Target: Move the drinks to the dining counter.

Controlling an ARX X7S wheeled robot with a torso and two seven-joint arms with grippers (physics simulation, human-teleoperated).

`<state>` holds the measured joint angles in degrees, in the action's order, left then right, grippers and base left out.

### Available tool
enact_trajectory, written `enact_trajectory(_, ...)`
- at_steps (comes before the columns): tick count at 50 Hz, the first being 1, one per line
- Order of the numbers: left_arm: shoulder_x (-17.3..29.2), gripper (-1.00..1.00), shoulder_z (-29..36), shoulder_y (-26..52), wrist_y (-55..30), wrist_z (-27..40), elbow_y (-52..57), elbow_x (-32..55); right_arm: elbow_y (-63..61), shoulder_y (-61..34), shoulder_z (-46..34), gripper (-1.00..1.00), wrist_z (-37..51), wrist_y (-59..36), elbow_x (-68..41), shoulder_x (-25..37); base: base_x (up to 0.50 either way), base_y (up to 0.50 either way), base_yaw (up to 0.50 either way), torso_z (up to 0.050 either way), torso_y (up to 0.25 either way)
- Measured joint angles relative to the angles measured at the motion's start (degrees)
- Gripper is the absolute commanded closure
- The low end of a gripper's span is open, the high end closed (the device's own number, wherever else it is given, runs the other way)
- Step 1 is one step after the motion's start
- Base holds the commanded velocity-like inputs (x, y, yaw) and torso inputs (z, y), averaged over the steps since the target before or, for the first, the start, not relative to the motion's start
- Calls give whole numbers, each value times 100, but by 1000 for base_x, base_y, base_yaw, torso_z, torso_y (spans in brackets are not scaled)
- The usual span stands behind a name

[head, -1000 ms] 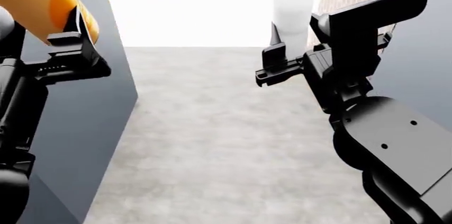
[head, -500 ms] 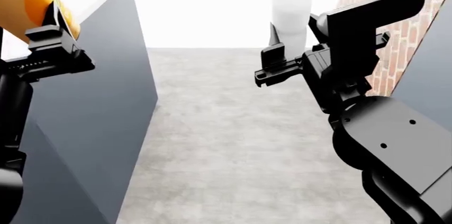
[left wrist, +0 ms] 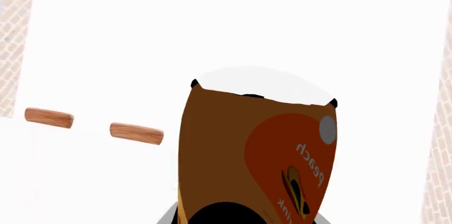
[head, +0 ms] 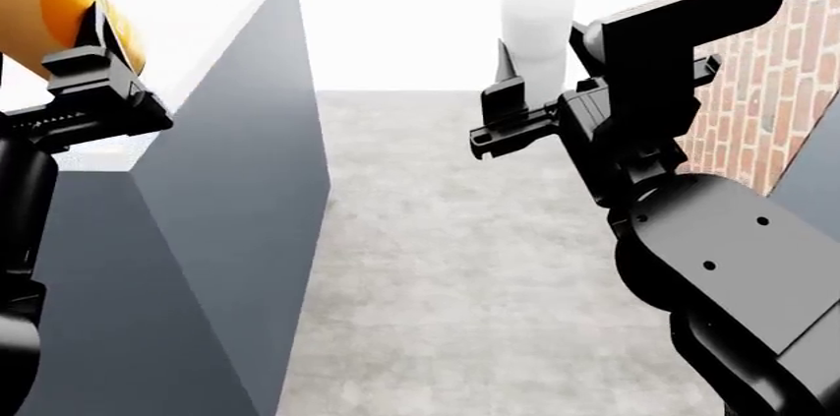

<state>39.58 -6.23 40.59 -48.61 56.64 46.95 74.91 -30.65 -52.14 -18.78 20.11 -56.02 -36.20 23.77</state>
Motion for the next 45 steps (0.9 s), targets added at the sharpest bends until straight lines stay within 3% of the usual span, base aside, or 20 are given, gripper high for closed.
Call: enact_trajectory(45,27,100,26,-61,94,-20,2,-28,4,-35,-54,100,47,14,-65,35,94,501,0,0,1)
